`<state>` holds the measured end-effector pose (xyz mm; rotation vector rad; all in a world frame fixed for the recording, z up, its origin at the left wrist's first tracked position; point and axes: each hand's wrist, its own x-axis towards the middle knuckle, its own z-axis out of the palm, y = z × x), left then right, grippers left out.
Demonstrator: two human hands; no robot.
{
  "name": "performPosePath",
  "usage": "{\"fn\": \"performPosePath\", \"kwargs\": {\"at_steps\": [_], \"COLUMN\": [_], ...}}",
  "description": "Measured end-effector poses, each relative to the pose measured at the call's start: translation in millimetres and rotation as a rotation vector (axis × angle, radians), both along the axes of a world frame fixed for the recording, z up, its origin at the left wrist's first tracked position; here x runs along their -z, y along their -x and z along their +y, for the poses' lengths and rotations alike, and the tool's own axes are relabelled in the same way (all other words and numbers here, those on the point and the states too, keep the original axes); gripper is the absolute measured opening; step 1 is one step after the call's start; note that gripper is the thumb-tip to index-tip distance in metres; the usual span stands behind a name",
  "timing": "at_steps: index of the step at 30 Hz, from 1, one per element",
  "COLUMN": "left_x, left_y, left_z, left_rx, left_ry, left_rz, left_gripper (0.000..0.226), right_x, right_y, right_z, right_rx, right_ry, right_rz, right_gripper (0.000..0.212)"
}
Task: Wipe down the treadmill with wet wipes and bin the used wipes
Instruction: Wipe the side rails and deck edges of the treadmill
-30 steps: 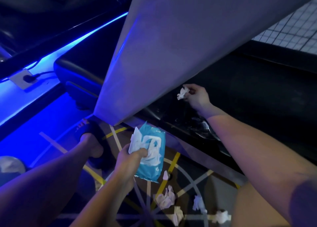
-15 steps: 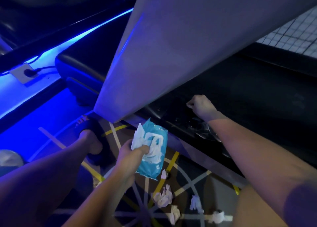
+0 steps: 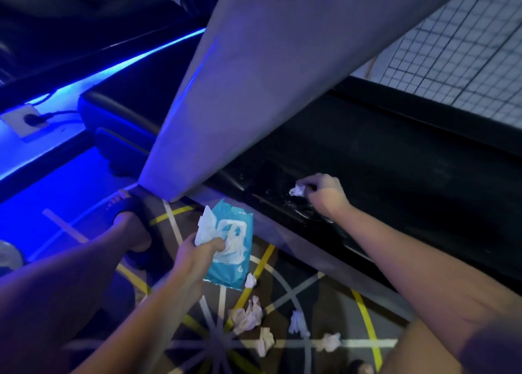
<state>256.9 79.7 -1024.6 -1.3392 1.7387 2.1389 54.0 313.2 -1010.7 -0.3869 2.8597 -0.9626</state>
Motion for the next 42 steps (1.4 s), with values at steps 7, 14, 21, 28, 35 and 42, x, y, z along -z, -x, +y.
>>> {"fn": "performPosePath", "kwargs": {"at_steps": [7,14,21,28,35,42], "left_x": [-6,-13,-24,-33,-26,-27], "left_y": [-9,-11,-15,-16,-19,-8], "left_z": [3,9,22,33,27,33], "left_rx": [-0.045,-0.032,-0.072,-0.063,-0.031,-0.053], "left_ry": [-0.031,-0.068,-0.136,-0.167,-0.091,-0.123], "left_rz": [0.016,0.040,0.100,0.116,0.093,0.066], "left_gripper": [0.048,0.044,0.038,0.034,0.034,0.034], "right_x": [7,1,-61,-82,-10,16], "right_y": [-25,-25,-48,-86,-75,-56], "right_z": [-39,-15,16,26,3,5], "right_rx": [-0.398,-0.364,-0.041,-0.025,-0.154,-0.180], "right_ry": [-0.293,-0.484,-0.131,-0.194,-0.193,-0.197], "right_rz": [0.139,0.089,0.185,0.103,0.246,0.226], "right_gripper": [0.023,0.044,0.013,0.006,0.009,0.015]}}
